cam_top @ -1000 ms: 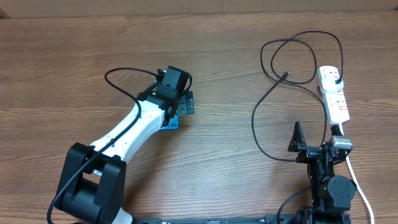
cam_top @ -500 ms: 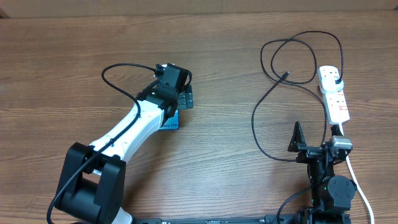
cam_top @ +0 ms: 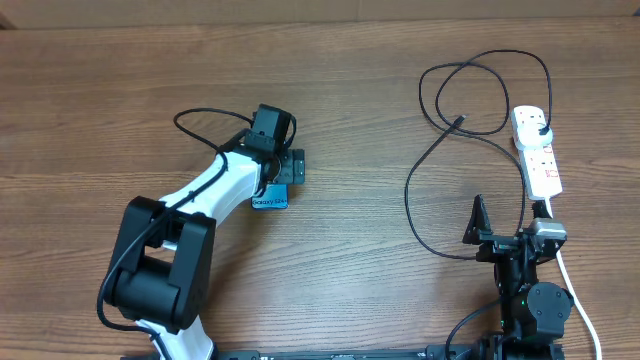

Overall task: Plug charger to phone and switch on socket
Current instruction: 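Lower the left gripper onto the smartphone and close on its sides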

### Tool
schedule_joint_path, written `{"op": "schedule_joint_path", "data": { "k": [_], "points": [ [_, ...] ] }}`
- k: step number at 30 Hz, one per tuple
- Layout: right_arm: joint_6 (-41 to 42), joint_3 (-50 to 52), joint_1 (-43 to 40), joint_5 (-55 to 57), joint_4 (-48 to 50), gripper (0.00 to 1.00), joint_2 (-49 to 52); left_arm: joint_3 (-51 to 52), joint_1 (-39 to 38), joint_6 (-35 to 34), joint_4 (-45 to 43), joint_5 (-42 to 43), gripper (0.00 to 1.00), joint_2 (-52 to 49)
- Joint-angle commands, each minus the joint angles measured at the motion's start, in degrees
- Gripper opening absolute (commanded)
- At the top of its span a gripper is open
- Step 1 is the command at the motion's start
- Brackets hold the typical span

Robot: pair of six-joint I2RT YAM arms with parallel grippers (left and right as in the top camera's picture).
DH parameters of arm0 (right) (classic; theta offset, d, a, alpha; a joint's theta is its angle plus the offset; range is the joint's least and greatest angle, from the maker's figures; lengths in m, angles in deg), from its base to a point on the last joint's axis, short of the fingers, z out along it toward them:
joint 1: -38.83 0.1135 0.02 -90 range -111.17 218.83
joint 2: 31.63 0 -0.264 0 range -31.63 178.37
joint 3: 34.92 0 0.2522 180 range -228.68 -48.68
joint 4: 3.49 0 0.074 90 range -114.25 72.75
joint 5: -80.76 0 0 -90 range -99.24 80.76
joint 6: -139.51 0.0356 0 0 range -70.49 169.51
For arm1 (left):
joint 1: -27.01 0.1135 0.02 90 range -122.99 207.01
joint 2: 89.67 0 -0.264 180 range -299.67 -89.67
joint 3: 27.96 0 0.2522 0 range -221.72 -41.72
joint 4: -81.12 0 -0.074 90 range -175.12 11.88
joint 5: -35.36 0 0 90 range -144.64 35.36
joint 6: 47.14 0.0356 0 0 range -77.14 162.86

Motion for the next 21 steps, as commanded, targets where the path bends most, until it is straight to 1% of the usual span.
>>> {"op": "schedule_joint_path", "data": {
  "k": [1,5,11,17,21],
  "points": [
    [-0.09,0.61,0.20,0.57,0.37,1.00,-0.57,-0.90,-0.02,1.51,1.49,1.29,1.00,-0.92],
    [-0.09,0.61,0.20,0.57,0.37,1.00,-0.57,-0.87,0.00,1.46,3.32,-0.76,1.00,-0.92],
    [-0.09,0.61,0.20,0.57,0.37,1.00,-0.57,-0.87,-0.02,-0.50,3.52,-0.72,1.00,-0.94],
    [-0.09,0.61,0.20,0.57,0.37,1.00,-0.57,-0.87,0.11,-0.85,3.65,-0.85,1.00,-1.51],
    [-0.09,0.61,0.20,0.55,0.37,1.00,-0.57,-0.85,0.74,-2.62,3.69,-0.83,1.00,-2.12]
  ]
}}
